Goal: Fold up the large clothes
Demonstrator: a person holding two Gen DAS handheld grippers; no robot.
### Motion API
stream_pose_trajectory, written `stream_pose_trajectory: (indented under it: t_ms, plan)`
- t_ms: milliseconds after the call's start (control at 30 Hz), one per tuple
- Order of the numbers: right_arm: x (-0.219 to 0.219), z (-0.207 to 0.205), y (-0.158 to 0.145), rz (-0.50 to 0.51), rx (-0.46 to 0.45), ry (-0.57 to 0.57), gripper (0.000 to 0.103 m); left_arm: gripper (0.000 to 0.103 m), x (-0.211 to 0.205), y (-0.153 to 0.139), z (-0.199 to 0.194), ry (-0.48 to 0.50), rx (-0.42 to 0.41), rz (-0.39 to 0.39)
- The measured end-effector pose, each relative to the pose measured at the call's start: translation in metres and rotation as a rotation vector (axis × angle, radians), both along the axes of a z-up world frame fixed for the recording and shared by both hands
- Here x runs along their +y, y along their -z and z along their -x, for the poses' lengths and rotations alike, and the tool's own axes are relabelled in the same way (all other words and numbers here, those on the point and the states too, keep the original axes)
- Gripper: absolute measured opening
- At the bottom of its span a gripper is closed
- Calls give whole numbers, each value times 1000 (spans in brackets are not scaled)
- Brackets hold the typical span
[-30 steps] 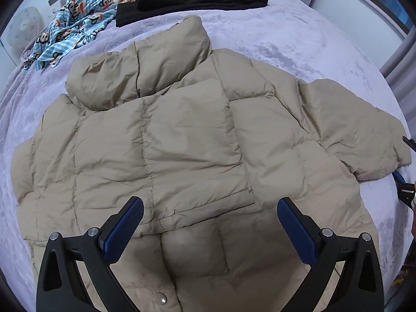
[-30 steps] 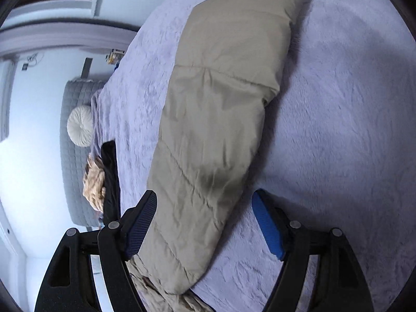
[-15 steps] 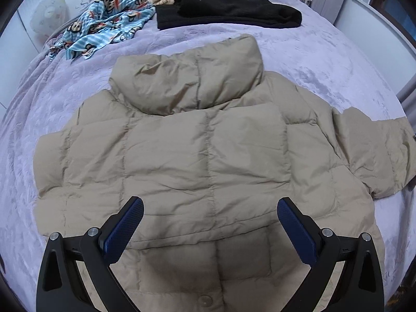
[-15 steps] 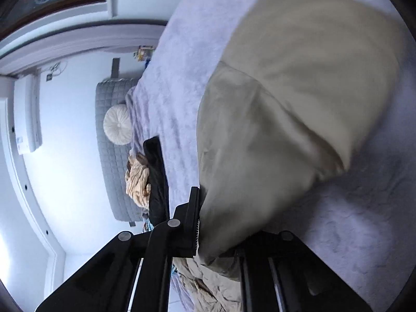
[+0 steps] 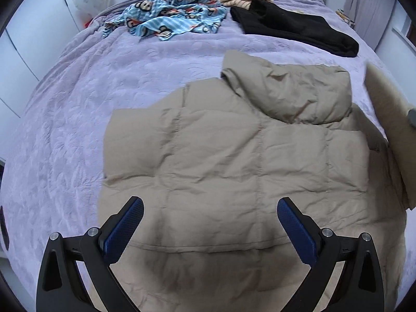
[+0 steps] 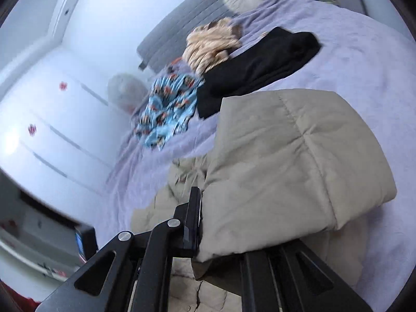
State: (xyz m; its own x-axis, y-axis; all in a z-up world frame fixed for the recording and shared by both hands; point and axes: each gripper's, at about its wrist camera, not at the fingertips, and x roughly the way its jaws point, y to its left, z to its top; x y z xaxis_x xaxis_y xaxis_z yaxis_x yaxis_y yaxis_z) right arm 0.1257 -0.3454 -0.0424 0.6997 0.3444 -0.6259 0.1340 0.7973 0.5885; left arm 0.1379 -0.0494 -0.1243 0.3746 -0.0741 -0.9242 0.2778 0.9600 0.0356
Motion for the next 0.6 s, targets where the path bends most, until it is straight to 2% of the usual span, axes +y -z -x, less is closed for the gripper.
stream_pose_trajectory:
  t_ms: [100,200,333,467,533,567,600]
  plan:
    - [64,-23,38,54,97,-108,10,103,23,7,-3,-29,9,-8]
    - [95,-25,80,72,183,-130,10,103,41,13,-5,-45,17,11]
    - [92,-14,124,46,278,-103,10,103,48,23,-6,-57,37,29]
    - [87,-15,134,33,338,-86,10,103,39,29,-7,-41,55,75]
    - [84,-14,131,30,363,-82,17,103,33,30,-9,-22,59,85]
    - [82,-13,125,28,368,-77,31,103,29,30,-11,-11,65,87]
    - [81,-10,118,23,364,-70,51,103,28,31,-13,-5,70,94]
